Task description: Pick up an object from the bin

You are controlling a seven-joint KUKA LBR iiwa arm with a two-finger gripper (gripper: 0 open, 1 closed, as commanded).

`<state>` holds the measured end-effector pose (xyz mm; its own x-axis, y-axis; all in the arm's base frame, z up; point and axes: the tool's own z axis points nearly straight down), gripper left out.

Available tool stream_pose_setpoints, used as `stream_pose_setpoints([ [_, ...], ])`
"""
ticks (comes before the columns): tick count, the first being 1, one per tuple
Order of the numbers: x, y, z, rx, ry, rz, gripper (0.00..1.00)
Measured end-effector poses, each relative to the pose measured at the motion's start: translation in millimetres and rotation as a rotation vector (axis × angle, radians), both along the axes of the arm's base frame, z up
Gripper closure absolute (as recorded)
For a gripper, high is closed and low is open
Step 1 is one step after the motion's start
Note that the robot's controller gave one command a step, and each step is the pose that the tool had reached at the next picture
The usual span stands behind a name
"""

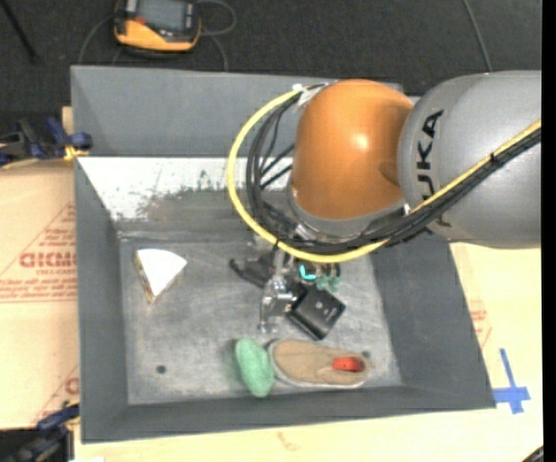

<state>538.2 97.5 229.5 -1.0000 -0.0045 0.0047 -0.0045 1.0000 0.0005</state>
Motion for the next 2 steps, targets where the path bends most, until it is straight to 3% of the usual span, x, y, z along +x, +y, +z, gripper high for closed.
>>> stream_pose_setpoints([
  [1,0.8,-0.7,4.0,0.0,-0.006,-0.003,0.0],
  [2,53.2,11.8,-132.6,-0.001,-0.001,-0.112,1.0],
])
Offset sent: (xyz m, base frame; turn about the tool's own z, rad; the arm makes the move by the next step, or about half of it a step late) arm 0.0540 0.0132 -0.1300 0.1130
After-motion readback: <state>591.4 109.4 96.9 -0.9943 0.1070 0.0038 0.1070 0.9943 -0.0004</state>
